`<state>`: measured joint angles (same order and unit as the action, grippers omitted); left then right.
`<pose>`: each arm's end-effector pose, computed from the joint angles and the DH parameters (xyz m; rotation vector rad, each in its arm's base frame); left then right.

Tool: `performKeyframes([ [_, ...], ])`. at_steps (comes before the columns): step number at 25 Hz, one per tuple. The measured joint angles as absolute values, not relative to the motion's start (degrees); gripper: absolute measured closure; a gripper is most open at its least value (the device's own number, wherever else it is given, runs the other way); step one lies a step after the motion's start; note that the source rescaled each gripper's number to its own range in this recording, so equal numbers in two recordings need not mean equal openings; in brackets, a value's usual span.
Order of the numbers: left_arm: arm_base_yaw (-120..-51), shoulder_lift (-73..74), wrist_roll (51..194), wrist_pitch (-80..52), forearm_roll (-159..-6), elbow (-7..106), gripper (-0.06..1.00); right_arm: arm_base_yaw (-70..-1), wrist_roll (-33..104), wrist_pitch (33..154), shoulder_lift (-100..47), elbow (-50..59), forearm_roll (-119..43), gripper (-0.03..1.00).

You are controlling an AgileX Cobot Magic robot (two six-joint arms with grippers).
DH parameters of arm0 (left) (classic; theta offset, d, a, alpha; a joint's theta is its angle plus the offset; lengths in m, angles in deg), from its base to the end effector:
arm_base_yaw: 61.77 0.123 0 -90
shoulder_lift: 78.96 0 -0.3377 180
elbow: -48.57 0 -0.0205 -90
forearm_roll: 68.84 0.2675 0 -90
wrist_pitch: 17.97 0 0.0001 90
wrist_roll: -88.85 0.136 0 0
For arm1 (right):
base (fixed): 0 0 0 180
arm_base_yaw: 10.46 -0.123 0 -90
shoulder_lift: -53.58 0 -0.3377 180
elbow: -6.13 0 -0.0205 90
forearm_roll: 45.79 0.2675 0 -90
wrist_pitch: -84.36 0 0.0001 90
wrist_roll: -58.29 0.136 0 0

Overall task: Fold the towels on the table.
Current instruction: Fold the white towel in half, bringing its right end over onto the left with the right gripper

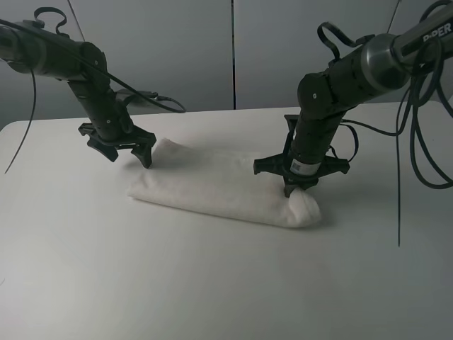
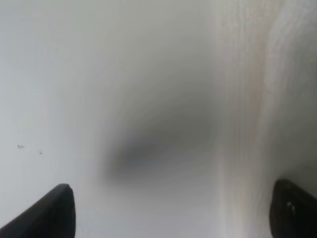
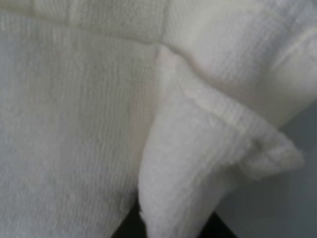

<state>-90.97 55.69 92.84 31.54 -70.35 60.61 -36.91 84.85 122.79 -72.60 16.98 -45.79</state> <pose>0.4284 -0.2425 0.1017 0.8372 2.8923 -0.0764 0.3647 0.1814 0.0782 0.0029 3.0702 0.0543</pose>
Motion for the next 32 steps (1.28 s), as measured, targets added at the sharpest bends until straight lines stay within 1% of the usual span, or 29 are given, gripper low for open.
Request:
performKeyframes([
  [13,-91.0,57.0,90.9,31.5,-67.9,60.7,-0.06,-36.7,83.2,122.6,-72.3,17.0,-43.9,0.97],
  [20,-91.0,57.9,90.7,31.5,-67.2,61.0,-0.06,-36.7,79.3,122.2,-66.6,17.3,-37.6,0.97],
  [25,-91.0,58.1,90.6,31.6,-67.2,61.2,-0.06,-36.7,73.1,120.6,-64.1,17.3,-28.4,0.97],
  [32,-91.0,58.1,90.6,31.7,-67.2,61.2,-0.06,-36.7,53.9,119.3,-64.0,17.3,-2.4,0.97],
])
